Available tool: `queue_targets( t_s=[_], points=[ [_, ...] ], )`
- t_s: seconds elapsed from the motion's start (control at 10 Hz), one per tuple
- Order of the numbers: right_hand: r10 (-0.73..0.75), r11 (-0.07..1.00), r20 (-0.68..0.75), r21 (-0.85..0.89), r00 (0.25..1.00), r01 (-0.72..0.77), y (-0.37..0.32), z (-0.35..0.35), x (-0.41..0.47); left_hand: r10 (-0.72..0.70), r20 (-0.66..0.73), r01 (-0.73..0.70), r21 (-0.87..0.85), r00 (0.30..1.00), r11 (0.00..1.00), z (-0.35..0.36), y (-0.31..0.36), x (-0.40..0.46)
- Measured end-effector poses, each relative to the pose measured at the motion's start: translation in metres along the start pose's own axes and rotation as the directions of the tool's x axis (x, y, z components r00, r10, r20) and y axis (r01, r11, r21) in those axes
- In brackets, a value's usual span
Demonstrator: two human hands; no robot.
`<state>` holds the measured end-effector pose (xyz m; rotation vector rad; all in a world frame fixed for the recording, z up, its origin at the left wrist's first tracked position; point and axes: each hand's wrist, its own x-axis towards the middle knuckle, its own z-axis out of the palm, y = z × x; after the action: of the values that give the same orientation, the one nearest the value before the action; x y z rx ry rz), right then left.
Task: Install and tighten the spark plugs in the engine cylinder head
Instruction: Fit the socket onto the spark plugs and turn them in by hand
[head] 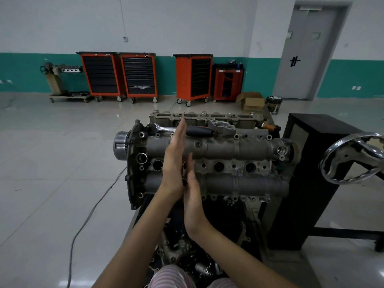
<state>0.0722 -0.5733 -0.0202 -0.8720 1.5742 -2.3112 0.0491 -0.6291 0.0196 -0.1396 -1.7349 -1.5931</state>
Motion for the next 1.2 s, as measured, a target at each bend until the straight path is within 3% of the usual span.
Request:
queue_targets(
  t_s=[0.1,0.2,0.3,0.4,0.5,0.6,0.7,0.8,0.9,1.0,1.1,1.2],
  points=[
    [0.053,0.999,-0.012,-0.005,0.999,-0.053,0.006,-0.004,-0.012,-0.166,-0.010,0.163,-0.146,0.986,0.976,0.002,0.015,0.007],
    [-0.003,0.998,0.007,-0.061,1.000,0.003,0.017,-0.010,-0.017,-0.144,-0.074,0.112,-0.330,0.987,0.937,-0.005,0.008,0.005],
    [-0.042,0.990,-0.008,-0.137,0.999,0.041,0.017,-0.015,-0.013,-0.215,-0.143,0.159,-0.326,0.966,0.932,-0.012,-0.002,-0.009],
    [-0.104,0.988,-0.025,-0.118,0.994,0.101,0.016,-0.016,-0.013,-0.111,-0.145,0.113,0.004,0.983,0.994,-0.024,-0.022,-0.032],
    [-0.152,0.988,-0.094,-0.055,0.984,0.148,0.019,-0.018,-0.013,0.073,0.028,-0.078,0.311,0.997,0.947,-0.032,-0.037,-0.049],
    [-0.157,0.987,-0.213,-0.011,0.964,0.158,0.021,-0.022,-0.004,0.194,0.120,-0.228,0.467,0.974,0.854,-0.032,-0.038,-0.053],
    [-0.161,0.981,-0.279,-0.150,0.947,0.122,0.019,-0.034,0.013,0.277,0.077,-0.273,0.550,0.958,0.789,-0.029,-0.036,-0.051],
    [-0.333,0.700,-0.066,-0.686,0.941,0.200,0.016,-0.056,0.040,0.287,0.061,-0.267,0.587,0.956,0.764,-0.028,-0.037,-0.052],
    [-0.279,0.133,0.315,-0.923,0.907,0.362,0.004,-0.067,0.066,0.308,0.057,-0.280,0.595,0.950,0.754,-0.029,-0.037,-0.051],
    [-0.223,-0.169,0.528,-0.849,0.820,0.500,-0.003,-0.073,0.079,0.330,0.056,-0.295,0.604,0.942,0.741,-0.029,-0.037,-0.051],
    [-0.228,-0.281,0.609,-0.788,0.759,0.548,-0.006,-0.075,0.086,0.348,0.047,-0.301,0.618,0.936,0.726,-0.027,-0.036,-0.050],
    [-0.279,-0.290,0.671,-0.741,0.687,0.606,-0.005,-0.075,0.094,0.322,0.048,-0.280,0.625,0.946,0.729,-0.023,-0.038,-0.048]
  ],
)
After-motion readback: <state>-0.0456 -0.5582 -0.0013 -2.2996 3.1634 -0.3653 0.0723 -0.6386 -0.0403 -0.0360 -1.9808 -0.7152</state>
